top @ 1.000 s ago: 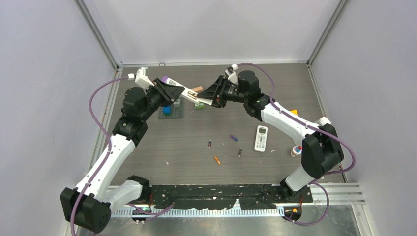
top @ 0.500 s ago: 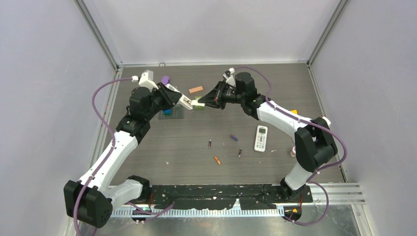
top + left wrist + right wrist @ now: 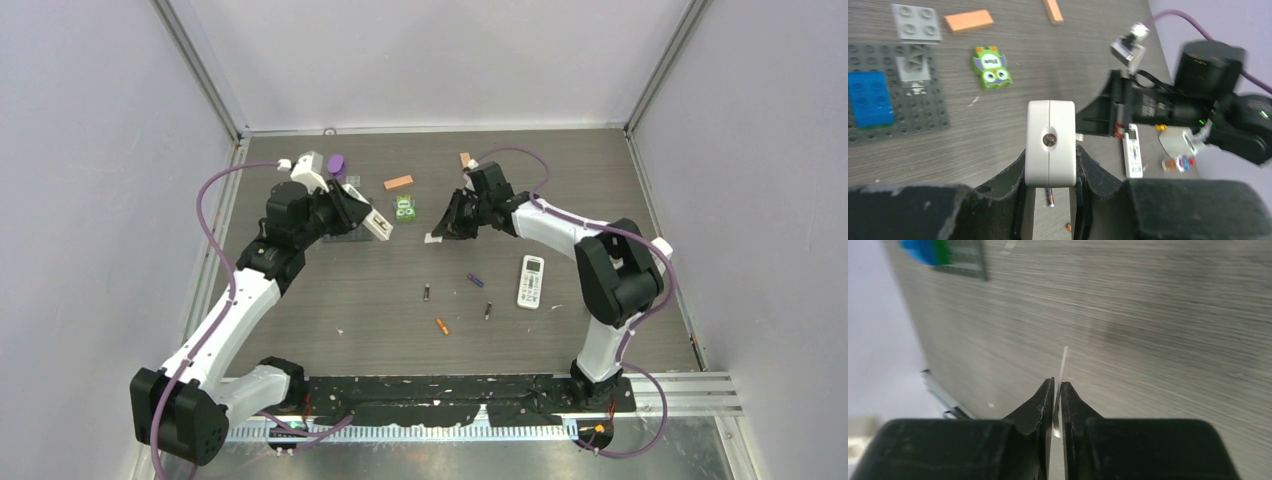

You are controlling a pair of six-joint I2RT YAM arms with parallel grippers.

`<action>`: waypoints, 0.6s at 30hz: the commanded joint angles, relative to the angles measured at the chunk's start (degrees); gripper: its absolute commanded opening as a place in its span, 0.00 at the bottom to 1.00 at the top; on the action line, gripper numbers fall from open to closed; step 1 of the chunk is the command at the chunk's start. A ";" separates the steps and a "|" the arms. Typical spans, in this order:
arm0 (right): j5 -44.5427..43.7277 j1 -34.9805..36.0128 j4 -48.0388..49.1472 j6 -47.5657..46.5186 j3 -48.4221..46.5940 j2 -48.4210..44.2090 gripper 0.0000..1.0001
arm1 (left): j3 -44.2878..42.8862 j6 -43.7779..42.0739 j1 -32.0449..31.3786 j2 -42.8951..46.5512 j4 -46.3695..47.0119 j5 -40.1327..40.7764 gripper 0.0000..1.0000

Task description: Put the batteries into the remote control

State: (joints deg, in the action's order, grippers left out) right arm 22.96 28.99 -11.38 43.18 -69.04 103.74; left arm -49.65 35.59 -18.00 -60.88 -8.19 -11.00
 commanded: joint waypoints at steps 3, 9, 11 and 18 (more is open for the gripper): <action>-9.61 0.01 -7.00 -9.97 -1.01 1.00 0.35 | -3.59 -6.25 0.08 -0.68 1.01 -15.47 0.00; -13.42 -0.14 -7.68 -15.24 -0.28 -5.36 0.78 | -5.24 -7.36 0.07 -0.40 1.66 -21.80 0.00; -11.87 -0.09 -6.65 -16.96 -0.23 -8.40 0.81 | -6.18 -8.56 0.07 -0.67 1.16 -24.55 0.00; 12.35 -0.03 5.59 -23.94 3.50 -21.78 0.83 | -12.15 -13.91 0.07 -1.61 -5.37 -32.94 0.00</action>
State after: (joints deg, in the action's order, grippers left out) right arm 19.27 28.80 -16.01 24.58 -67.55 90.50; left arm -56.93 26.22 -18.00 -62.33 -10.85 -36.32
